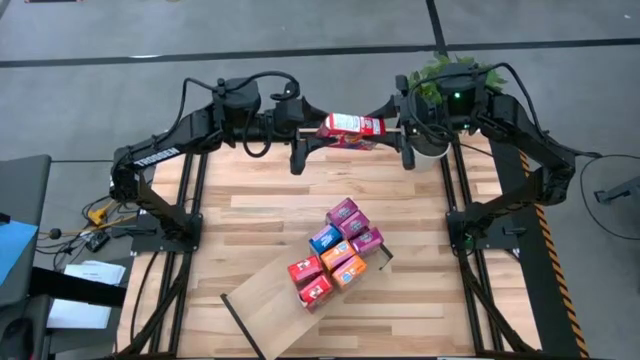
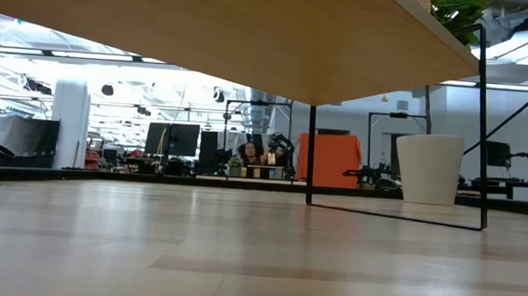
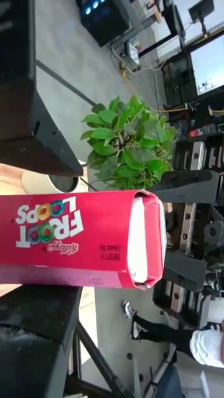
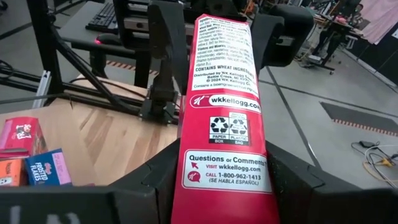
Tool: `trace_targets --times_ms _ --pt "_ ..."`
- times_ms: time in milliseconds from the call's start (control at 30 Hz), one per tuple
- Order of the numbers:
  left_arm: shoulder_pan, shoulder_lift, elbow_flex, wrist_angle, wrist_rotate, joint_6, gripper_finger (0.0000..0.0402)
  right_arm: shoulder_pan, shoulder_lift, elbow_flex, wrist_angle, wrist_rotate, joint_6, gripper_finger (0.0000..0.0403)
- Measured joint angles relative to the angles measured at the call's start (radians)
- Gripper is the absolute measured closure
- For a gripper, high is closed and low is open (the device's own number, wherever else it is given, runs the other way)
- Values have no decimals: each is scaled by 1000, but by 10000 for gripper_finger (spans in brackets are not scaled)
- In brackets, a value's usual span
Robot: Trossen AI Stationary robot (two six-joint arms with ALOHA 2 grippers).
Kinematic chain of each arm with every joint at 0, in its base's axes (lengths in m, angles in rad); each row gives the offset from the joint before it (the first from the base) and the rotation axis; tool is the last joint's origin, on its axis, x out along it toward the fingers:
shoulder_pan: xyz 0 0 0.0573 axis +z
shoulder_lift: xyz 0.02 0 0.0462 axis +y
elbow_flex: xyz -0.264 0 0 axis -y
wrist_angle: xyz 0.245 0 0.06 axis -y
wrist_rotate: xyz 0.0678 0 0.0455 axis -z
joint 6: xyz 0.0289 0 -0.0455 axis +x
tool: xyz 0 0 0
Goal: Stack cereal on shelf
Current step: Put the red cereal box onto the shelf
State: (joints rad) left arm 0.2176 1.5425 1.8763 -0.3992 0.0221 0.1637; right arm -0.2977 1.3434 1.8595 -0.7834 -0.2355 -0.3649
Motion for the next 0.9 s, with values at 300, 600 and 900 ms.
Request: trace_targets --times_ms 300,600,900 --pt "0 -1 0 0 -2 -10 202 1 -2 0 2 0 -3 164" --pt "0 -2 0 -6 -3 -10 241 1 -2 0 3 -1 -3 153" --pt "-2 -25 0 -62 -26 -4 246 -5 -34 44 -44 88 -69 153"
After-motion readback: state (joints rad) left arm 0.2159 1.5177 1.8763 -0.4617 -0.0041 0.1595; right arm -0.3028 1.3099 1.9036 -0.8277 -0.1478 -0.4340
